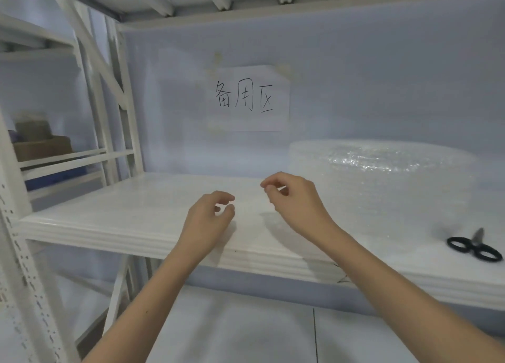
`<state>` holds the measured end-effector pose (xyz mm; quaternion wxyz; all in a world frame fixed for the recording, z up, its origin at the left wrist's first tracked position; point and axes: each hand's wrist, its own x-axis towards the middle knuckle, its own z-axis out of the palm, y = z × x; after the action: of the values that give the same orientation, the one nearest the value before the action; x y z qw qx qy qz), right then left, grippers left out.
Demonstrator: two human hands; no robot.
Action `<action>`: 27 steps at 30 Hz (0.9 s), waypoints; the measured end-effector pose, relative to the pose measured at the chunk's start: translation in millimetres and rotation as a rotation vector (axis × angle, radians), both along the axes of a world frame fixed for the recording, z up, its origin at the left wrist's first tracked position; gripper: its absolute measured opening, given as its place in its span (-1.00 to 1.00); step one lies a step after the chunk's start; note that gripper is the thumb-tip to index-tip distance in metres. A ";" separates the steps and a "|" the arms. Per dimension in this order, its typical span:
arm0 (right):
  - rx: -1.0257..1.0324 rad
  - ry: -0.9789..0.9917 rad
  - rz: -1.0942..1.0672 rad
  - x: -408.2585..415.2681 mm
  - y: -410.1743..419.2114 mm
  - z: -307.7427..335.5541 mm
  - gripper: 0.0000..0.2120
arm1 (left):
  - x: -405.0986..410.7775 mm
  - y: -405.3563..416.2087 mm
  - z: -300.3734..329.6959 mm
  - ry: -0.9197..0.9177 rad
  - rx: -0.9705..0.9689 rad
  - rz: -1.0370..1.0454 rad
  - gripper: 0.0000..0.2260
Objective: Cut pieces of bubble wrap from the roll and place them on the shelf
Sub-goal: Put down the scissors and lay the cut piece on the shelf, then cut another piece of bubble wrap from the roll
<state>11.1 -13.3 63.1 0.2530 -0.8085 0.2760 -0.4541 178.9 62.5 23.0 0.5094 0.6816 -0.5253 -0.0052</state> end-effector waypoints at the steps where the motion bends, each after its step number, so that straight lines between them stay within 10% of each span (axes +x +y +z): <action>1: -0.016 -0.013 -0.034 -20.5 8.4 -0.1 -0.83 | -12.7 -3.6 0.8 0.008 -0.010 -0.052 -0.82; 13: 0.017 0.329 -0.923 -245.8 -34.9 -37.2 -0.69 | -151.8 -47.7 -7.1 0.071 0.187 -0.500 -0.81; 27: 0.282 0.784 -0.919 -266.0 -48.0 -1.9 -0.77 | -183.9 -51.8 -8.7 0.128 0.140 -0.621 -0.83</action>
<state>-254.9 -61.3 61.2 0.0159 -0.6724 0.7256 -0.1452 -5.0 10.7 14.3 0.4673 0.5205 -0.6734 -0.2394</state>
